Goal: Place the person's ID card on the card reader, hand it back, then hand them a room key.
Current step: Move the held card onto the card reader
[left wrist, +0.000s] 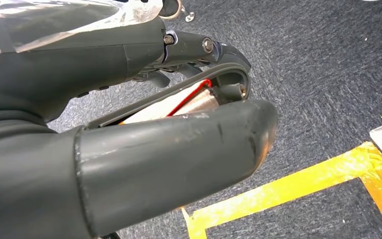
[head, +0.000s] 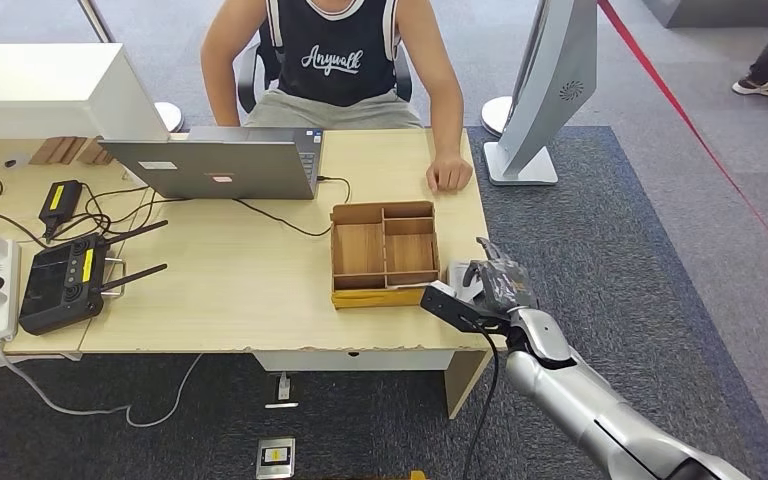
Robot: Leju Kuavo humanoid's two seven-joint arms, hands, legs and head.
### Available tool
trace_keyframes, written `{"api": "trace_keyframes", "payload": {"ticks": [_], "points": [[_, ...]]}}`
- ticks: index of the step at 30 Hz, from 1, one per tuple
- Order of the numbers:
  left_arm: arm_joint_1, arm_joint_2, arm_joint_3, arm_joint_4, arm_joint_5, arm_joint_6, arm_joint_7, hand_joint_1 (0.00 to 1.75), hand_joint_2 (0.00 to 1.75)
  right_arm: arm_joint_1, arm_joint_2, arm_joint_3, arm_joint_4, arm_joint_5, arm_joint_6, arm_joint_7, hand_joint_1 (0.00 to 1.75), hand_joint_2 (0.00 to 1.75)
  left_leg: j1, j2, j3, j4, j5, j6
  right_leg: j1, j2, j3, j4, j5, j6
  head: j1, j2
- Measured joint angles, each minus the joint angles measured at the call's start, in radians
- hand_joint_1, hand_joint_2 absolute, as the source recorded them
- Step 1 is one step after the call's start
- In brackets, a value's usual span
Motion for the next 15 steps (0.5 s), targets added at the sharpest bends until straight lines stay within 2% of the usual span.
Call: {"api": "trace_keyframes", "payload": {"ticks": [15], "points": [[0.0,0.0,0.0,0.0,-0.003,0.0,-0.001,0.0,0.0,0.012,0.005,0.0,0.021,-0.013,-0.004,-0.01,1.75,1.75,0.0,0.0,0.0,0.0,0.0,0.0,0.0,0.0,0.0,0.0,0.0,0.0,0.0,0.0]]}}
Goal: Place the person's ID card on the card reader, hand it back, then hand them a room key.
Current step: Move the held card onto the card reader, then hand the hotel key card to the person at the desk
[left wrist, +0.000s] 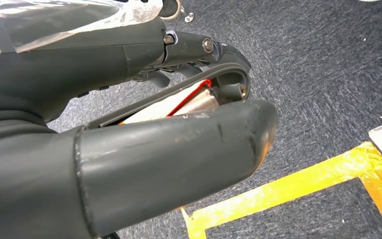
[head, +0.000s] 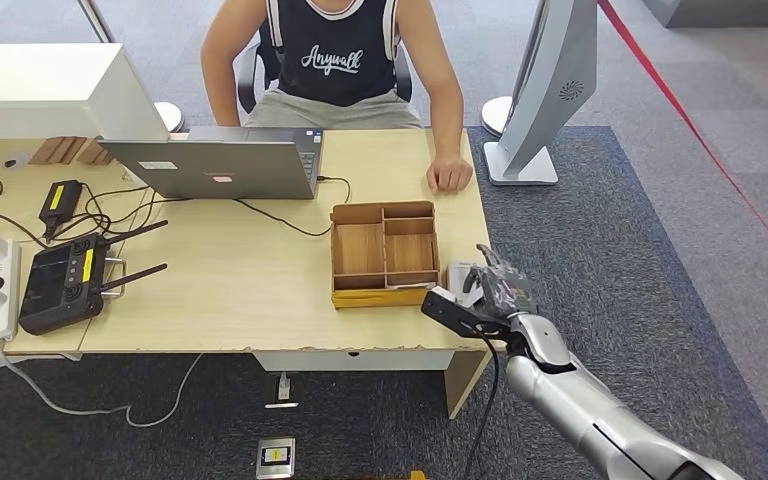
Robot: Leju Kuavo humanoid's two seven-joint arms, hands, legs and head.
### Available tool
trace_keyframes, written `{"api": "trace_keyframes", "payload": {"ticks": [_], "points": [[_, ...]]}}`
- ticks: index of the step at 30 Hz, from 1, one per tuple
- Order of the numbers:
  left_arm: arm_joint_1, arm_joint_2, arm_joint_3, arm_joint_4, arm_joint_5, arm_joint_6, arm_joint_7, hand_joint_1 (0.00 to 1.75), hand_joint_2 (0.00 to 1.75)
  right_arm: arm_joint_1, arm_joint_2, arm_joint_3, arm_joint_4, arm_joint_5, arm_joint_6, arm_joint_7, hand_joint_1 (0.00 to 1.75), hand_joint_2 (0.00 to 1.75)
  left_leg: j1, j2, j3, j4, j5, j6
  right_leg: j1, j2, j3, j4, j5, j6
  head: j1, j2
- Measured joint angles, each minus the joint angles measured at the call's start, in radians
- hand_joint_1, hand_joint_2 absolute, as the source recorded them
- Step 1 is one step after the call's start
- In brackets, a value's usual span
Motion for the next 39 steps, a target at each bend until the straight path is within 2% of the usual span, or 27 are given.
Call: {"api": "trace_keyframes", "payload": {"ticks": [12,39], "points": [[0.0,0.0,0.0,0.0,0.009,0.0,0.009,0.0,0.0,-0.001,0.022,-0.001,0.054,-0.031,-0.022,-0.041,1.75,1.75,0.0,0.0,0.001,0.0,0.0,0.0,0.0,0.0,0.001,0.0,0.0,0.0,0.0,0.0],[0.0,-0.004,0.0,0.0,0.023,0.008,0.015,0.0,0.0,-0.037,0.058,0.005,0.117,-0.032,-0.037,-0.042,1.75,1.75,0.0,0.001,0.002,0.0,0.001,-0.001,0.0,0.001,0.002,0.0,0.001,-0.001,0.0,0.0]]}}
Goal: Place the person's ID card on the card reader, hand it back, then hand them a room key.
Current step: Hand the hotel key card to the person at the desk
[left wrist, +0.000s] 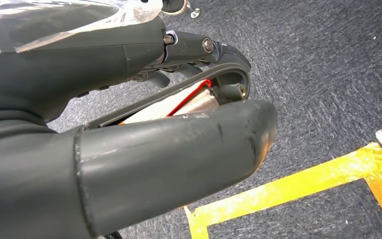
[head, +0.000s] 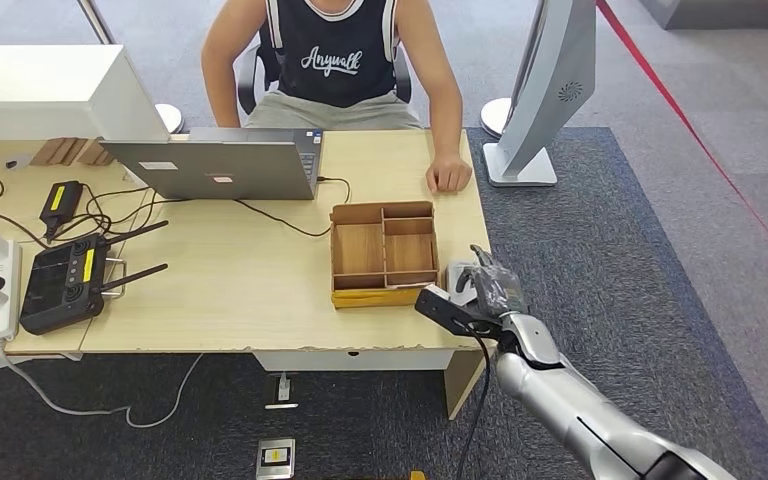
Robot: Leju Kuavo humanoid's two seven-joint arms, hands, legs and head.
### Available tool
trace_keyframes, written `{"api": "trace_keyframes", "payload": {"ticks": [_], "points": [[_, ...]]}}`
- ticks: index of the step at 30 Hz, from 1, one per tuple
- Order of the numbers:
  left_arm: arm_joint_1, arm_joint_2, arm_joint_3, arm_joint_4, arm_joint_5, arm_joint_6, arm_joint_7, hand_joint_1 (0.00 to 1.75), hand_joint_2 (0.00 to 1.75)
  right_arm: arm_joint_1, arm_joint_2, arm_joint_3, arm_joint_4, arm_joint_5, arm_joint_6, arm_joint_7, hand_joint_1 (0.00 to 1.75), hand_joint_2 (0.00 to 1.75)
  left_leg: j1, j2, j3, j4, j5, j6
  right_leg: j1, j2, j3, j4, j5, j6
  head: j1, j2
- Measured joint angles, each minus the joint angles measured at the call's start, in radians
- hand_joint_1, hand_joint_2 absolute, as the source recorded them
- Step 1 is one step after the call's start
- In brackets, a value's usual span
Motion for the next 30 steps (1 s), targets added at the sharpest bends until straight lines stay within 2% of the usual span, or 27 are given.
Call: {"api": "trace_keyframes", "payload": {"ticks": [6,13,19,27,30], "points": [[0.001,0.0,0.0,0.0,0.0,0.0,-0.002,0.0,0.0,-0.011,-0.006,0.0,0.008,0.0,-0.002,0.003,1.75,1.75,0.0,0.0,0.0,0.0,0.0,0.0,0.0,0.0,0.0,0.0,0.0,0.0,0.0,0.0],[0.001,0.0,0.0,0.0,-0.003,-0.003,-0.01,0.0,0.0,-0.024,-0.036,-0.007,-0.001,-0.008,-0.007,0.018,1.75,1.75,0.0,0.0,-0.001,0.0,0.0,0.0,0.0,0.0,-0.001,0.0,0.0,0.0,0.0,0.0],[0.001,0.0,0.0,0.0,-0.005,0.0,-0.012,0.0,0.0,-0.053,-0.081,-0.029,-0.057,0.01,-0.024,0.043,1.75,1.75,0.0,0.0,-0.001,0.0,0.0,0.0,0.0,0.0,-0.001,0.0,0.001,0.0,0.0,0.0],[0.001,0.0,0.0,0.0,-0.005,0.001,-0.012,0.0,0.0,-0.063,-0.093,-0.036,-0.076,0.017,-0.023,0.051,1.75,1.75,0.0,0.0,-0.001,0.0,0.0,0.0,0.0,0.0,-0.001,0.0,0.001,0.0,0.0,0.0],[0.001,0.0,-0.001,0.0,-0.005,0.003,-0.014,0.0,0.0,-0.098,-0.122,-0.06,-0.133,0.036,-0.02,0.065,1.75,1.75,0.0,0.0,-0.001,0.0,0.0,0.0,0.0,0.0,-0.001,0.0,0.001,0.0,0.0,0.0]]}}
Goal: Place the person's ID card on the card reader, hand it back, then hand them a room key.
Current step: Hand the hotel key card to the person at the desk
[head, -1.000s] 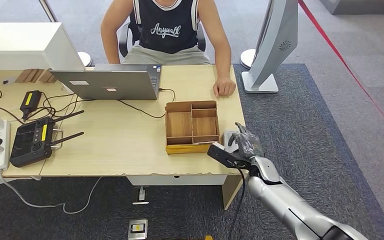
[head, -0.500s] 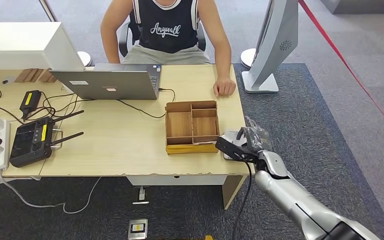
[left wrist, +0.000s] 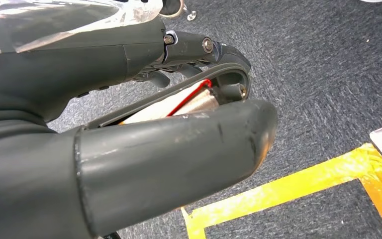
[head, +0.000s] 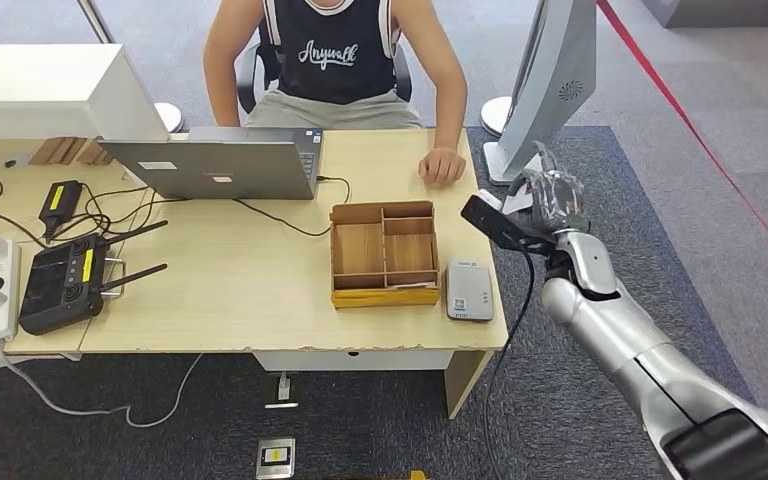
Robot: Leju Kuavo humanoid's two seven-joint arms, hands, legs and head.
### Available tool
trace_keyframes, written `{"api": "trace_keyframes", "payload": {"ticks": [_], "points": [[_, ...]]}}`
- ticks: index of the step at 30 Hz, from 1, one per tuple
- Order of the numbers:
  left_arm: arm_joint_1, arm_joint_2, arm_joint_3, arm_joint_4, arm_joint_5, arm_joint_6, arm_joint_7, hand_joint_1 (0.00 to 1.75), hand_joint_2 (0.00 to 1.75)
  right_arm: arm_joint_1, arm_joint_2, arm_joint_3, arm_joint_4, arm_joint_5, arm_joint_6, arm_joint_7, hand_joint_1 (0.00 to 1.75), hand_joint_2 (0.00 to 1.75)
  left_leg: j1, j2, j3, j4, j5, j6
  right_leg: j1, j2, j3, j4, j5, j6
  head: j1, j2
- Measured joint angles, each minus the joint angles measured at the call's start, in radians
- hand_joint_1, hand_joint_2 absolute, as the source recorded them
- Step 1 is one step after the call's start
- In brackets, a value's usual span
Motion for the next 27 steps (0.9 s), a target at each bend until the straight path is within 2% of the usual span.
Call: {"api": "trace_keyframes", "payload": {"ticks": [3,7,17,27], "points": [[-0.003,0.0,0.0,0.0,-0.001,0.002,-0.003,0.0,0.0,-0.097,-0.031,-0.033,-0.082,0.029,0.01,0.005,1.75,1.75,0.0,0.0,0.0,0.0,0.0,0.0,0.0,0.0,0.0,0.0,0.0,0.0,0.0,0.0],[-0.015,0.0,-0.003,0.0,-0.02,-0.004,0.002,0.0,0.0,-0.188,-0.025,-0.04,-0.117,0.075,0.052,-0.011,1.75,1.75,0.0,0.0,0.0,0.0,0.0,0.0,0.0,0.0,0.0,0.001,0.0,0.0,0.0,0.0],[-0.068,-0.005,-0.031,0.0,-0.091,-0.056,0.042,0.0,0.0,-0.274,0.057,-0.017,-0.076,0.124,0.124,-0.034,1.75,1.75,0.0,0.0,-0.001,0.0,0.001,0.0,0.0,0.0,0.0,0.001,0.0,0.0,0.0,0.0],[-0.096,-0.005,-0.051,0.0,-0.138,-0.083,0.065,0.0,0.0,-0.368,0.169,0.009,0.103,0.137,0.148,-0.052,1.75,1.75,0.0,0.0,-0.001,0.0,0.001,0.0,0.0,0.0,-0.001,0.002,0.0,0.0,0.0,0.0]]}}
